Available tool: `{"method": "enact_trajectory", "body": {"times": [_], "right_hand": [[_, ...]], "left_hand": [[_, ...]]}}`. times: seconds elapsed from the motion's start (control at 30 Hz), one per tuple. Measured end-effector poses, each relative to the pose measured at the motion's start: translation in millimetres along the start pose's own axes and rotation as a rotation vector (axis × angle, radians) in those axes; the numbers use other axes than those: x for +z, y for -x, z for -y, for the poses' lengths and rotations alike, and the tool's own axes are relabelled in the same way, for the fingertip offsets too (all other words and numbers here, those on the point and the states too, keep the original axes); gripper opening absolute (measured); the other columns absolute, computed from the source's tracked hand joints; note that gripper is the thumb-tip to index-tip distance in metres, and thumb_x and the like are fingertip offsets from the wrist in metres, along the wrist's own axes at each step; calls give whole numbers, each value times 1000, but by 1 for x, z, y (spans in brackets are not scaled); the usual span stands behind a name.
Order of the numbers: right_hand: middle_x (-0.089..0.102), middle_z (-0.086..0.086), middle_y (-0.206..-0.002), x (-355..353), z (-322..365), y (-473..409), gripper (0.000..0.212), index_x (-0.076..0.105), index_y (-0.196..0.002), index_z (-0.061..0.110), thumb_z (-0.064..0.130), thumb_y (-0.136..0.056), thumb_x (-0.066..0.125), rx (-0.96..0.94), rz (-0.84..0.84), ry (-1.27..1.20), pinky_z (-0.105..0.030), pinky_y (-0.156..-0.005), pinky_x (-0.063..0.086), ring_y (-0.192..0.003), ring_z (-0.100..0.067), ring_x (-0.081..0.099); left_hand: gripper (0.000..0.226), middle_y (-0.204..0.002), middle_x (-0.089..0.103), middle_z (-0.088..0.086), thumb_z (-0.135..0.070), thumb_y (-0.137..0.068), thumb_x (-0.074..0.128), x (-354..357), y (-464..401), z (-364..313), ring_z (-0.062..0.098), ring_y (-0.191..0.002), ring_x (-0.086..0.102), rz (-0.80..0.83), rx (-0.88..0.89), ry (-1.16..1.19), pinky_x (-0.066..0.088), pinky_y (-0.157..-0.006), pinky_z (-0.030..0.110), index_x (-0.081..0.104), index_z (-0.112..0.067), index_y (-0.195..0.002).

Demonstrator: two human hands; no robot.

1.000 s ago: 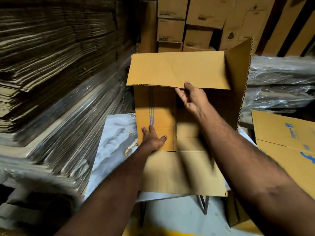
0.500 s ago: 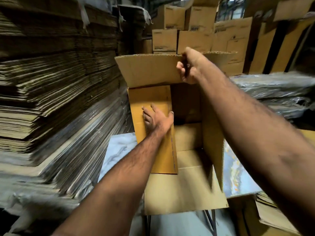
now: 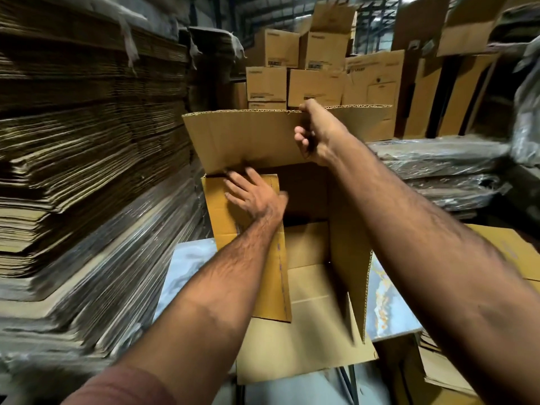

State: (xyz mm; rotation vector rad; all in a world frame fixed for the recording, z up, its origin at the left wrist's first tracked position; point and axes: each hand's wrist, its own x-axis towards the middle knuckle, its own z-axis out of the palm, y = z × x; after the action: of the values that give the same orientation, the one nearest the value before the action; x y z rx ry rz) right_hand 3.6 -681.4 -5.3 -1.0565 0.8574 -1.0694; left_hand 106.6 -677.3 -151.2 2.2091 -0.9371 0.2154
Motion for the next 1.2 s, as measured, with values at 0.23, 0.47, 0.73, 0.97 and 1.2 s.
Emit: {"method": "enact_trajectory", "body": {"times": [0.23, 0.47, 0.73, 0.97, 1.2], "right_hand": [[60, 0, -63, -4, -15, -15, 30, 59, -110, 13, 39, -98, 49, -81, -133, 49, -16, -40, 40, -45, -7, 53], [63, -4, -104, 25, -26, -50, 46, 52, -115, 16, 58, -98, 43, -297, -209, 234, -26, -61, 51, -85, -15, 62], [-17, -20, -162, 57, -60, -74, 91, 8, -158, 24, 43, -90, 66, -395, -164, 1204, -55, -120, 5, -150, -39, -6], [-27, -19, -159, 61, -87, -91, 132, -23, -153, 18, 70, -74, 69, -480, -66, 1729, -65, -115, -6, -147, -39, -23], [30, -14, -150, 76, -102, -107, 70, 29, -143, 27, 25, -86, 70, -686, -144, 1787, -72, -113, 11, -143, -36, 24]], "left_hand": [[75, -154, 32, 22, -13, -90, 53, -47, -11, 22, 39, -124, 52, -57, -44, 365, 49, -90, 39, 16, -5, -154], [27, -111, 70, 15, -22, -96, 56, -89, -82, 111, 31, -103, 64, -25, -59, 518, 45, -77, 29, 66, -8, -116], [24, -80, 70, 1, -35, -93, 66, -133, -123, 178, 14, -68, 65, 322, -94, 1009, 56, -66, 25, 66, -12, -90], [39, -86, 76, 2, -19, -103, 42, -139, -137, 212, 9, -75, 72, 863, -27, 1116, 59, -72, 22, 79, -13, -92], [60, -99, 75, 9, -38, -44, 98, -126, -164, 251, 15, -84, 73, 1112, -55, 1164, 60, -72, 26, 80, -14, -97]]}}
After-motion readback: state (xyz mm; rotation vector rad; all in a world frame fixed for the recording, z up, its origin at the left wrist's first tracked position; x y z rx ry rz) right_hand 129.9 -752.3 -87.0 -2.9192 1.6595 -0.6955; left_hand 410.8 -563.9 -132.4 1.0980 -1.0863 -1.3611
